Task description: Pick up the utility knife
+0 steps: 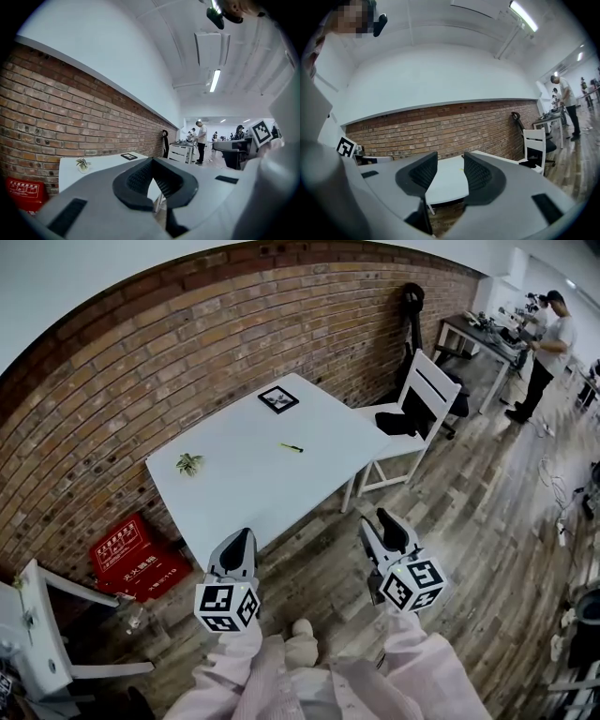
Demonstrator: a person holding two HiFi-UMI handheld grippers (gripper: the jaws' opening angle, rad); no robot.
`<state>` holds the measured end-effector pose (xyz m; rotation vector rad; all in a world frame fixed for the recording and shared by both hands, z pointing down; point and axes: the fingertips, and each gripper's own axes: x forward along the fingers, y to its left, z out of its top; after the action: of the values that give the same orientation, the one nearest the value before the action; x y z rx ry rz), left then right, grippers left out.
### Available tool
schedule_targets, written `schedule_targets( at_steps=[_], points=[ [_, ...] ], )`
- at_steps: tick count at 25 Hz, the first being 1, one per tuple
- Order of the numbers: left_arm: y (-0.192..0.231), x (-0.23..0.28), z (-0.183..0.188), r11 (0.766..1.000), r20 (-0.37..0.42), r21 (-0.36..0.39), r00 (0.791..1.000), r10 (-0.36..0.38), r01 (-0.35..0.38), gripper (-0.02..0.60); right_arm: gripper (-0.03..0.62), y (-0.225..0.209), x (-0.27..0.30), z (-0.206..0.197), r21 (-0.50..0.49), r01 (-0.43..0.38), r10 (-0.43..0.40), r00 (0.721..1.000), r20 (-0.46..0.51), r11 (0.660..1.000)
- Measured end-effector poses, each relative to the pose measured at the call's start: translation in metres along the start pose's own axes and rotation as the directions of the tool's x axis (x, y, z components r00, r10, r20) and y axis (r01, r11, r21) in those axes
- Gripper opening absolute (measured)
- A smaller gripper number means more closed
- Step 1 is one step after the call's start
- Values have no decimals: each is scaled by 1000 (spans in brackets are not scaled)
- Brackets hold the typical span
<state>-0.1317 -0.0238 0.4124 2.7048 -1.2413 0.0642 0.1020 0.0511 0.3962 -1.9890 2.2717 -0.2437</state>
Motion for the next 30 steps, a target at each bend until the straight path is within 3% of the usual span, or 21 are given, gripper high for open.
schedule_targets(
  at_steps=[9, 20, 30],
  points=[
    [27, 61, -3, 1000, -23, -21, 1000, -17, 16, -8, 160, -22, 66, -11, 13, -5, 5, 999, -35, 1000],
    [39, 106, -14, 998, -58, -46, 998, -37, 34, -8, 160, -41, 108, -29, 41, -13, 16, 997, -73, 999],
    [64, 163, -22, 994, -84, -99, 996, 28, -36, -8, 160, -77, 177, -36, 56, -68, 74, 989, -124, 996]
  ],
)
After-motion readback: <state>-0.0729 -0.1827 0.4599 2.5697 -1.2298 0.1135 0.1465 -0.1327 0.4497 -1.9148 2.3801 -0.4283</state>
